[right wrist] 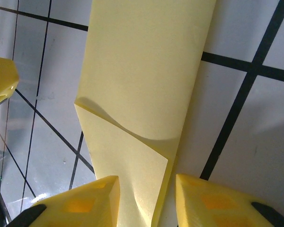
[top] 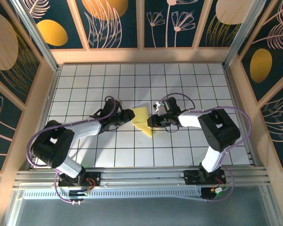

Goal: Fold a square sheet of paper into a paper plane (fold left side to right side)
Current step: Fourth fold the wing at the center of the table.

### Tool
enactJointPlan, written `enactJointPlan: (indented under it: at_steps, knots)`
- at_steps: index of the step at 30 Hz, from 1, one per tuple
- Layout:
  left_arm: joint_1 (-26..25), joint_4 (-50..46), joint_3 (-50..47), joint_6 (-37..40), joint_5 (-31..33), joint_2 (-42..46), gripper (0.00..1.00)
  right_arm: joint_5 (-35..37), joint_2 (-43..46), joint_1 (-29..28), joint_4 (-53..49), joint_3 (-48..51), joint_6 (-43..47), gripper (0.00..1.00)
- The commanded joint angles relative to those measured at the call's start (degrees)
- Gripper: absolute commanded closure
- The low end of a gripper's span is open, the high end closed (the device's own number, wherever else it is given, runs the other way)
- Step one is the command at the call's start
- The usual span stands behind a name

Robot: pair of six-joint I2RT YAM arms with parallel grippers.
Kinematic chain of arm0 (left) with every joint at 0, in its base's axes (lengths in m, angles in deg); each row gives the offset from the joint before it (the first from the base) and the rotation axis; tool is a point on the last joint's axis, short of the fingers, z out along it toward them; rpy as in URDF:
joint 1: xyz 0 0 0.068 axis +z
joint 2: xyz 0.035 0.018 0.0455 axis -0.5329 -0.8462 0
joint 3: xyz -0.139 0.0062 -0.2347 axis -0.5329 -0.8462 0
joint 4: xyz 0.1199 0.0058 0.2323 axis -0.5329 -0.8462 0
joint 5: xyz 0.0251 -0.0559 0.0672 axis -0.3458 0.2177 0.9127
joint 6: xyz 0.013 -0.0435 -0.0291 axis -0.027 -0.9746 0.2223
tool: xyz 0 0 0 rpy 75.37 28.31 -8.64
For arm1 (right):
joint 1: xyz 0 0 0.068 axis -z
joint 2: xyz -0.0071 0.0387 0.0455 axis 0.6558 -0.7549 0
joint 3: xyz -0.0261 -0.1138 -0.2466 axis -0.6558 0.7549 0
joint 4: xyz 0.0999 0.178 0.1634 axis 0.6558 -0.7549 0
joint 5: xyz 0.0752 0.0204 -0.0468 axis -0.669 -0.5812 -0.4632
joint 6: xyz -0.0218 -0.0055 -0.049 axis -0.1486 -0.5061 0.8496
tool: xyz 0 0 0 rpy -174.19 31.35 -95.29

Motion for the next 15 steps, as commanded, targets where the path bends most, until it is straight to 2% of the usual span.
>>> enactJointPlan:
  at_steps: [1, 15]
  knots:
    - [0.5, -1.4, -0.6, 0.4, 0.9, 0.0, 0.56, -0.8, -0.2, -0.4, 1.7, -1.1, 0.2, 0.67]
    - [0.8, -0.9, -0.7, 0.6, 0.1, -0.7, 0.56, -1.7, -0.2, -1.4, 2.8, -0.9, -0.2, 0.79]
